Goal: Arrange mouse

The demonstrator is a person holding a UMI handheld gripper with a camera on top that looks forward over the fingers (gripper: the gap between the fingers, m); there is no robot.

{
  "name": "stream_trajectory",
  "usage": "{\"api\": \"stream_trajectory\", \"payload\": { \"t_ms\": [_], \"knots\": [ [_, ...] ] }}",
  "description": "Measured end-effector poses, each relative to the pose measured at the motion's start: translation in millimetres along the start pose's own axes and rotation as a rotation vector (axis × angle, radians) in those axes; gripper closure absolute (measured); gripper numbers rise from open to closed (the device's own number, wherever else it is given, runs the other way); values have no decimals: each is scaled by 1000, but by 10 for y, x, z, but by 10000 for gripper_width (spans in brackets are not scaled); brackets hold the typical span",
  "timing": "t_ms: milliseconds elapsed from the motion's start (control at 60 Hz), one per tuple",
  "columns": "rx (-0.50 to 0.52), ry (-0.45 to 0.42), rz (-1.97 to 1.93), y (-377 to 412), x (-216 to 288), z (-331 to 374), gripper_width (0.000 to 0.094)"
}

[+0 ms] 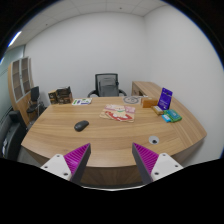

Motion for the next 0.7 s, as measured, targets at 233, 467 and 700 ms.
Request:
{"api": "stream_trajectory", "payload": {
  "t_ms": [233, 467, 700],
  "knots": [
    [44, 2, 5, 565, 16, -130, 63],
    [92, 0, 44, 1363, 139, -432, 61],
    [81, 13, 64, 1973, 269, -1201, 69]
  ]
}}
Point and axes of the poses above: the point between the fingertips, and its own axes, seen from behind it with the camera up: y to the left, x up, z backward, against the way the camera looks, the point moved 5 cm from there along z, backward, against the way the camera looks, and after that the axes turned 12 degrees about z, right-handed, at the moved point
